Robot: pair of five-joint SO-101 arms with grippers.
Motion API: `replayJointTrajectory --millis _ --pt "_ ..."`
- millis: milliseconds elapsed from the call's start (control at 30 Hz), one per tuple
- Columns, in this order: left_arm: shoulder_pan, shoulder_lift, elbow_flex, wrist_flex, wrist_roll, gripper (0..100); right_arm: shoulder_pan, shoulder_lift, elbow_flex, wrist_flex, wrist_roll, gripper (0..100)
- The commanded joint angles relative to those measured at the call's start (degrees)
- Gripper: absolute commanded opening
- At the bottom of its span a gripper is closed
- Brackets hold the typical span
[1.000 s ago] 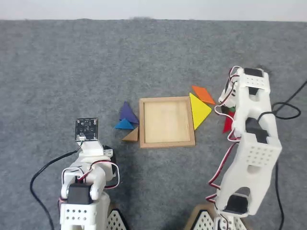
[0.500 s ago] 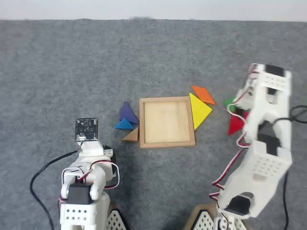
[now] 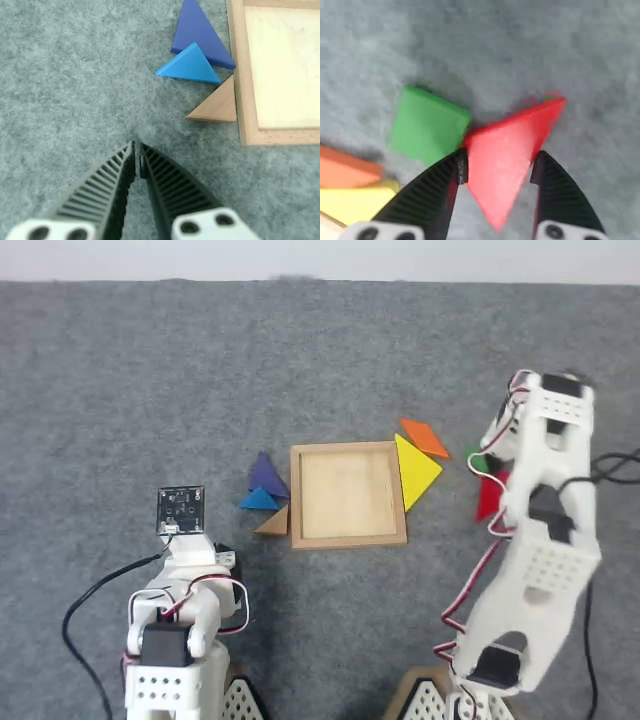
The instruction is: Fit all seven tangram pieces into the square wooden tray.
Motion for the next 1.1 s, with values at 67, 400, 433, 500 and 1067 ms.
replayJointTrajectory --millis 67,400,433,500,1067 --pt "-0.4 -1.1 -0.7 0.1 -0.5 1 -5.3 7.8 -15.0 5.1 2.5 20.7" --pt "-0.4 -1.1 -0.7 0.1 -0.5 1 -8.2 13.0 -27.7 17.5 8.1 21.0" --pt "-0.4 -1.1 -0.7 0.1 -0.5 1 -8.9 13.2 -27.6 17.5 8.9 21.0" --pt "-0.4 -1.1 -0.7 0.1 -0.5 1 -10.3 14.1 -27.3 17.3 10.0 22.7" --pt "-0.4 -1.1 -0.7 0.1 -0.5 1 -7.4 18.5 -27.3 11.5 1.0 27.8"
